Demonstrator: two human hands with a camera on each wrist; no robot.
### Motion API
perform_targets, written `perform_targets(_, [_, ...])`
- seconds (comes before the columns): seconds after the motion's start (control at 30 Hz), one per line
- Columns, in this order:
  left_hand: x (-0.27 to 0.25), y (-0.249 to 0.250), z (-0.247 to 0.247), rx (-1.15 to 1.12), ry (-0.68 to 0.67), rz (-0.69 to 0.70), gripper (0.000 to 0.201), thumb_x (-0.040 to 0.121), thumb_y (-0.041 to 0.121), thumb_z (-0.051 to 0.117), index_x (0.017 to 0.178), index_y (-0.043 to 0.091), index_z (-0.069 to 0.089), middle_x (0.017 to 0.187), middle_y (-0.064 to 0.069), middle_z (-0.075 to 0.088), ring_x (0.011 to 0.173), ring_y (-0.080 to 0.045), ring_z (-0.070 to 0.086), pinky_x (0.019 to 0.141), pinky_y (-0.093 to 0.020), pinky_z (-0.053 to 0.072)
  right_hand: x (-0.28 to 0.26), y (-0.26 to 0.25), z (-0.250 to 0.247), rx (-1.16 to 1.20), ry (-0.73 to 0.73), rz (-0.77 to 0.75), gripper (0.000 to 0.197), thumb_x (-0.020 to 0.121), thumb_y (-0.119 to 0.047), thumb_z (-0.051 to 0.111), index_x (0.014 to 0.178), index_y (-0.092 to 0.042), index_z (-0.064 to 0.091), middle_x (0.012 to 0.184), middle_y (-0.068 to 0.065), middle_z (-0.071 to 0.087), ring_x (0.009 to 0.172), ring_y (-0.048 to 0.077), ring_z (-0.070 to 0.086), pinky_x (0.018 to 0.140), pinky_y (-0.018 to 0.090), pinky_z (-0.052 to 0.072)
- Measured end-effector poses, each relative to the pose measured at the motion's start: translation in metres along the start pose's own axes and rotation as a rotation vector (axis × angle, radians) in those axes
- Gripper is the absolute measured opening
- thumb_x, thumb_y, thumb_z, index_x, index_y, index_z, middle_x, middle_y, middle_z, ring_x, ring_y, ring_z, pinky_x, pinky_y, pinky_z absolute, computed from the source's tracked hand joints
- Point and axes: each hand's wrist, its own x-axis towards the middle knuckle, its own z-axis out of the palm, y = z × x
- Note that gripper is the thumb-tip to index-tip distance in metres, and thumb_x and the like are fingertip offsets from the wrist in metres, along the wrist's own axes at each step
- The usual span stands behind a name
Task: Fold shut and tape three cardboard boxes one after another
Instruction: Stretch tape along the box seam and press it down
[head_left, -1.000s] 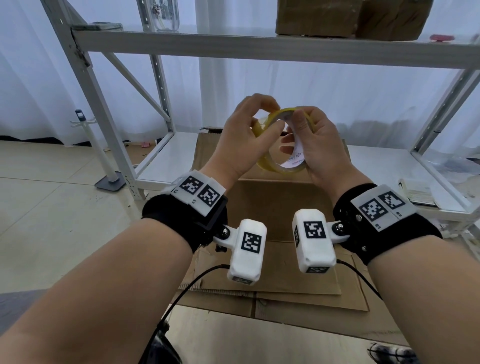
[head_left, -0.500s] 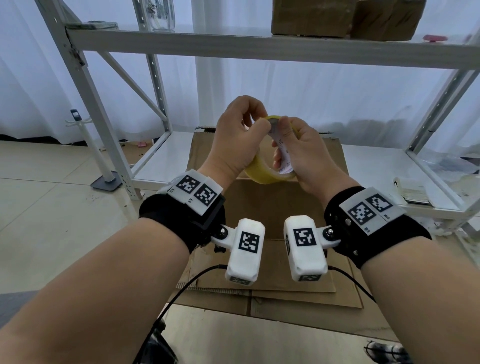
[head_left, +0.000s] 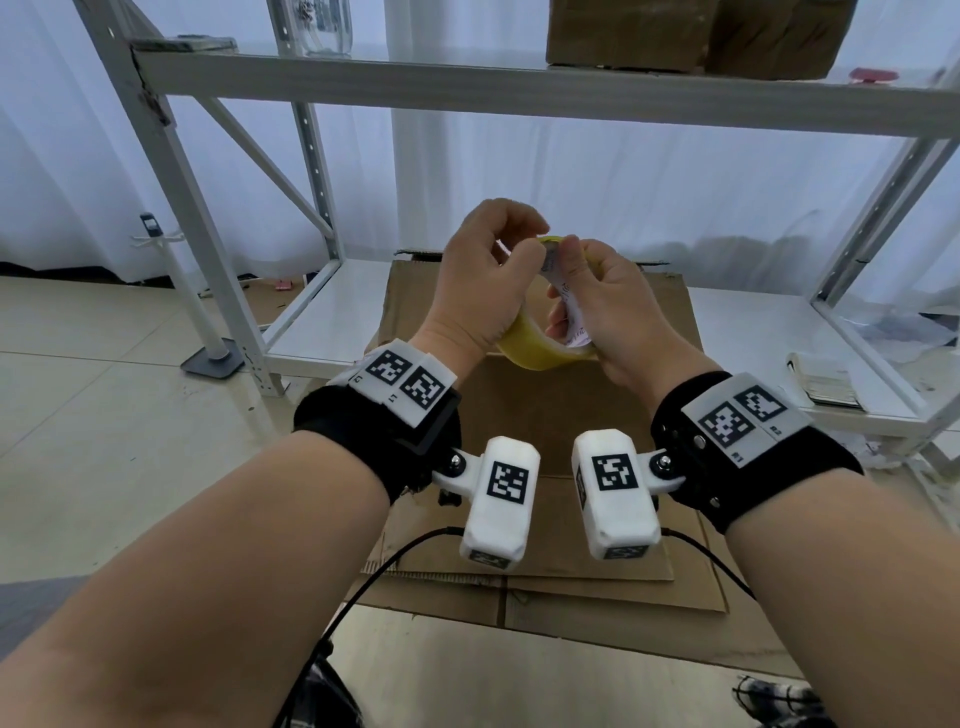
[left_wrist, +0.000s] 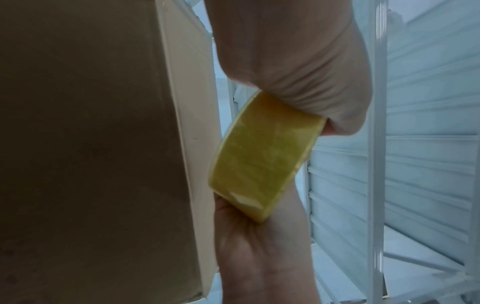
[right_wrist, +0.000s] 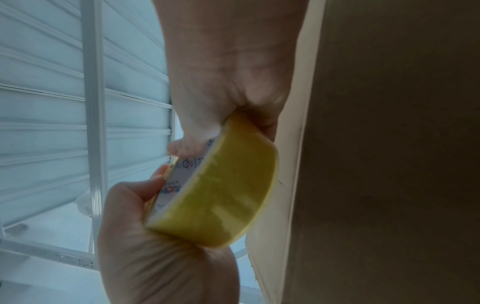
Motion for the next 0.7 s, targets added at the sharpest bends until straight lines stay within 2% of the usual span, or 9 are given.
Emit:
perform_targets(0.1, [0.001, 0.000, -0.002, 0.002, 0.025, -0.022, 0.005, 0.073, 0.016, 0.051, 0.075, 0.019, 0.055, 0.069, 0.006, 0.052, 0.067, -0.011, 0.049, 0.062, -0.022, 0.046, -0.002, 0.001, 0.004, 0.051, -0.010, 0.035, 0.037, 0.096, -0.047, 0.044, 0.103, -0.012, 0.056, 0.079, 0.010, 0.052, 0.059, 0.018, 0.053, 0.053, 0.028, 0.050])
perform_targets(0.17, [0.002, -0.003, -0.003, 0.024, 0.048, -0.032, 0.008, 0.074, 0.015, 0.052, 0.070, 0.022, 0.051, 0.065, 0.006, 0.049, 0.064, -0.015, 0.046, 0.059, -0.024, 0.044, -0.002, 0.001, 0.006, 0.042, 0.000, 0.046, 0.037, 0.096, -0.047, 0.044, 0.102, -0.012, 0.055, 0.078, 0.009, 0.052, 0.058, 0.018, 0.054, 0.053, 0.028, 0.050])
perform_targets(0.3, [0.001, -0.007, -0.003, 0.074, 0.083, -0.011, 0.021, 0.081, 0.006, 0.056, 0.063, 0.012, 0.047, 0.056, 0.005, 0.039, 0.054, -0.004, 0.035, 0.052, -0.014, 0.035, -0.001, -0.001, 0.007, 0.015, 0.024, 0.047, 0.038, 0.097, -0.047, 0.044, 0.107, -0.012, 0.055, 0.080, 0.010, 0.053, 0.058, 0.016, 0.054, 0.053, 0.026, 0.050])
perform_targets(0.37, [0.001, -0.007, -0.003, 0.091, 0.081, -0.005, 0.020, 0.082, 0.006, 0.055, 0.065, 0.013, 0.046, 0.057, 0.005, 0.039, 0.054, -0.004, 0.034, 0.053, -0.013, 0.034, 0.000, -0.002, 0.005, -0.018, 0.031, 0.030, 0.040, 0.096, -0.047, 0.044, 0.112, -0.012, 0.055, 0.084, 0.011, 0.055, 0.061, 0.016, 0.056, 0.056, 0.026, 0.052])
perform_targets(0.43, [0.001, -0.006, -0.003, 0.034, 0.023, -0.025, 0.006, 0.083, 0.016, 0.051, 0.078, 0.019, 0.054, 0.072, 0.004, 0.050, 0.067, -0.005, 0.046, 0.063, -0.016, 0.042, 0.001, -0.004, 0.004, -0.017, 0.028, -0.002, 0.041, 0.096, -0.047, 0.045, 0.114, -0.012, 0.056, 0.090, 0.015, 0.058, 0.066, 0.019, 0.059, 0.060, 0.028, 0.055])
perform_targets(0.5, [0.000, -0.002, -0.005, -0.067, -0.090, -0.092, 0.023, 0.090, 0.027, 0.043, 0.105, 0.020, 0.060, 0.096, 0.001, 0.061, 0.090, -0.010, 0.057, 0.080, -0.016, 0.048, 0.001, -0.004, 0.002, -0.008, 0.020, -0.055, 0.038, 0.095, -0.046, 0.048, 0.110, -0.013, 0.061, 0.098, 0.015, 0.065, 0.076, 0.020, 0.064, 0.070, 0.029, 0.057])
perform_targets(0.57, [-0.001, 0.003, -0.008, -0.111, -0.234, -0.170, 0.034, 0.101, 0.031, 0.032, 0.117, 0.019, 0.060, 0.107, 0.004, 0.062, 0.099, -0.009, 0.059, 0.084, -0.014, 0.048, 0.001, -0.004, -0.004, -0.006, 0.021, -0.092, 0.034, 0.089, -0.047, 0.053, 0.099, -0.017, 0.066, 0.095, 0.004, 0.071, 0.084, 0.015, 0.066, 0.078, 0.029, 0.055])
perform_targets(0.63, [0.002, 0.007, -0.013, -0.060, -0.360, -0.206, 0.036, 0.103, 0.034, 0.031, 0.121, 0.023, 0.059, 0.115, 0.008, 0.061, 0.106, -0.008, 0.058, 0.087, -0.018, 0.049, 0.002, -0.004, -0.010, 0.027, 0.038, -0.081, 0.032, 0.086, -0.046, 0.054, 0.092, -0.017, 0.065, 0.084, -0.004, 0.071, 0.080, 0.008, 0.067, 0.073, 0.025, 0.055])
perform_targets(0.7, [0.006, 0.011, -0.020, -0.072, -0.471, -0.261, 0.033, 0.102, 0.035, 0.036, 0.127, 0.029, 0.056, 0.122, 0.013, 0.058, 0.112, -0.006, 0.054, 0.084, -0.019, 0.051, 0.004, -0.003, -0.016, 0.016, 0.086, -0.059, 0.033, 0.088, -0.046, 0.056, 0.092, -0.013, 0.061, 0.078, -0.003, 0.069, 0.070, 0.005, 0.067, 0.064, 0.023, 0.053])
